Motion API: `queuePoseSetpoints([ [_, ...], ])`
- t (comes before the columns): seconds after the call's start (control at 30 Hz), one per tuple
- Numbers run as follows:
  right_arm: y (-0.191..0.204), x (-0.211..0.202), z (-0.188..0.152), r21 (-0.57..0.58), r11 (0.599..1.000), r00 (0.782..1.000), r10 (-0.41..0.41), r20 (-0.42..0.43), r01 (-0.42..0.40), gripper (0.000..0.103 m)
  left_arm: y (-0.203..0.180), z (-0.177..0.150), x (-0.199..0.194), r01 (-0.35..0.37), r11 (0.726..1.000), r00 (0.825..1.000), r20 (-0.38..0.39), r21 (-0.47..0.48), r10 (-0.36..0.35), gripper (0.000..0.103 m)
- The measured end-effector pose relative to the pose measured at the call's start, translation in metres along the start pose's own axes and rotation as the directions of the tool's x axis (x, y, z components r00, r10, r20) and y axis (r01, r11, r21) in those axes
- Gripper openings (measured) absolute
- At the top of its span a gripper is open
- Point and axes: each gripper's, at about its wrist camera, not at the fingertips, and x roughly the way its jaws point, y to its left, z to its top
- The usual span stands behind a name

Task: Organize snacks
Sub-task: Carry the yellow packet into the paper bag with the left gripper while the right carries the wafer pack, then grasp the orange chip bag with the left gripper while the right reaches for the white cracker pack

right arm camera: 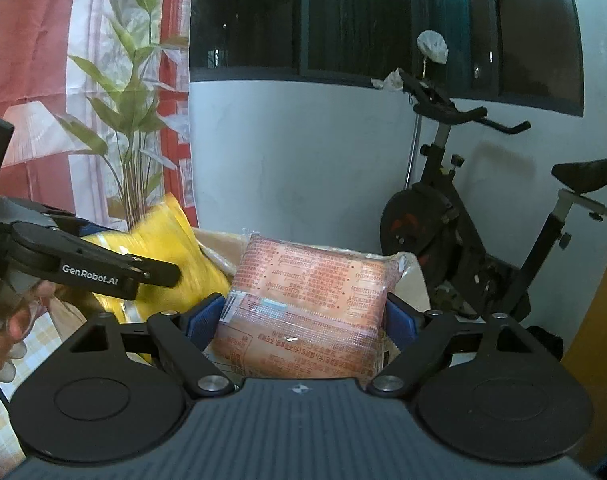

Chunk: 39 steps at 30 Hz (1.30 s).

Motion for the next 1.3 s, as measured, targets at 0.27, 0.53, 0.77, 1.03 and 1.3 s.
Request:
queuePoseSetpoints([
  [0.27,0.012,0.018,0.008,-0.005,0.999,0.998,0.047,-0.029,-0.047,0.085,0.036,-0.001,-0.025,-0.018,0.990,0.999,0.043,-0.139,0.024,0.082],
  [0.53,0.032,0.039,0.023,0.048,0.993,0.992,0.113,-0.053,-0.110,0.093,0.056,0.001,-0.065,-0.047,0.982,0.995,0.076,-0.182,0.061,0.082],
  [0.77,0.029,-0.001,0.035,0.071,0.991,0.993,0.112,0.021,-0.114,0.093,0.064,0.017,-0.106,-0.017,0.975,0.989,0.139,-0.223,0.049,0.082],
  [1.03,0.007,-0.057,0.041,0.134,0.988,0.995,0.060,0.079,-0.071,0.098,0.069,0.025,-0.159,-0.029,0.975,0.981,0.180,-0.220,0.069,0.082],
  [1.3,0.006,-0.091,0.009,0.138,0.990,0.998,0.006,0.063,-0.014,0.103,0.066,-0.028,-0.182,-0.016,0.984,0.992,0.123,-0.178,0.039,0.086],
])
